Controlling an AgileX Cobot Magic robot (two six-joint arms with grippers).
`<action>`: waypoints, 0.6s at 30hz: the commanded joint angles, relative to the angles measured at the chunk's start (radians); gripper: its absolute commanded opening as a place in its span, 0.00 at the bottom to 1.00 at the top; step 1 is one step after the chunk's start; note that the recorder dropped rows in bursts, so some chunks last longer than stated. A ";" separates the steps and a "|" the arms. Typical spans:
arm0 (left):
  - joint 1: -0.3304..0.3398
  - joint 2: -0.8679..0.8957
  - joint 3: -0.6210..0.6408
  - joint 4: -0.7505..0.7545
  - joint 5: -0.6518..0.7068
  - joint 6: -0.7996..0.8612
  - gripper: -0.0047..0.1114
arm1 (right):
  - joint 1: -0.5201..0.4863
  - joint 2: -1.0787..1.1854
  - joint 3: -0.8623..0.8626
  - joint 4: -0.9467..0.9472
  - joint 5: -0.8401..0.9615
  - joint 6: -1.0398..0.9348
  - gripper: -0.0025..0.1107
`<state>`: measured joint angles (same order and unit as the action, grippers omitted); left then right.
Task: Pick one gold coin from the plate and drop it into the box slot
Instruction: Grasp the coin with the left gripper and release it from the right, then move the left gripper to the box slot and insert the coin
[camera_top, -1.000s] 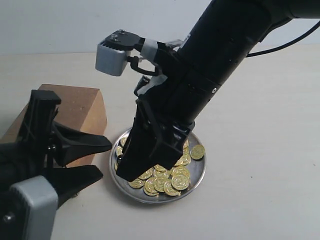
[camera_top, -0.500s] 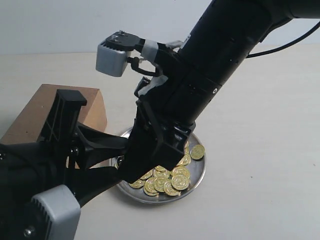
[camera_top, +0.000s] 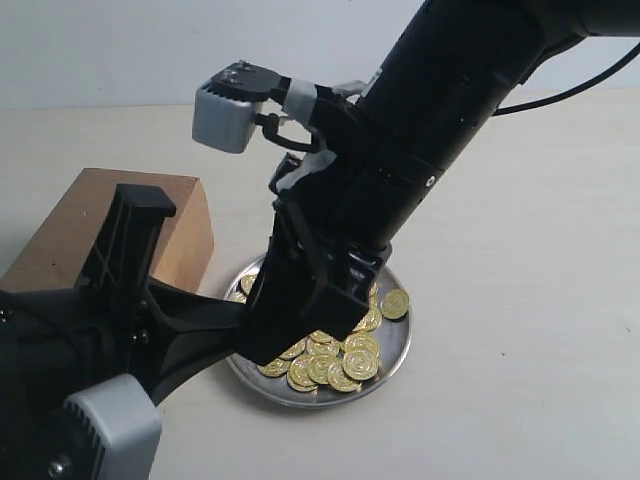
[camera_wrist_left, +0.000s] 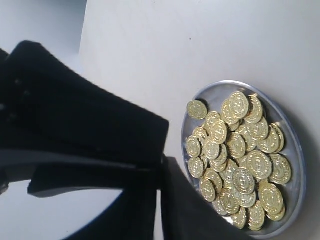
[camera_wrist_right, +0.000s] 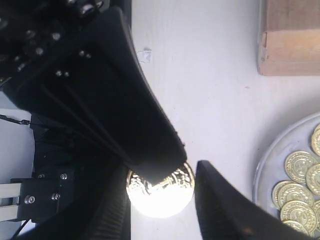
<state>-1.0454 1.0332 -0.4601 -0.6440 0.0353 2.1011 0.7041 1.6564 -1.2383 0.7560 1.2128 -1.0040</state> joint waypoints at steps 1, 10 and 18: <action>-0.005 0.003 -0.007 0.002 0.013 -0.004 0.04 | -0.001 -0.005 0.002 0.023 -0.018 -0.004 0.36; 0.038 0.003 -0.007 -0.040 -0.015 -0.294 0.04 | -0.003 -0.135 -0.034 -0.236 -0.173 0.184 0.51; 0.381 -0.002 -0.026 -0.103 -0.010 -0.810 0.04 | -0.003 -0.487 -0.043 -0.957 -0.249 0.976 0.04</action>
<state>-0.7722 1.0332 -0.4625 -0.7080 0.0212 1.4717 0.7041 1.2867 -1.2788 0.0305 0.9591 -0.3313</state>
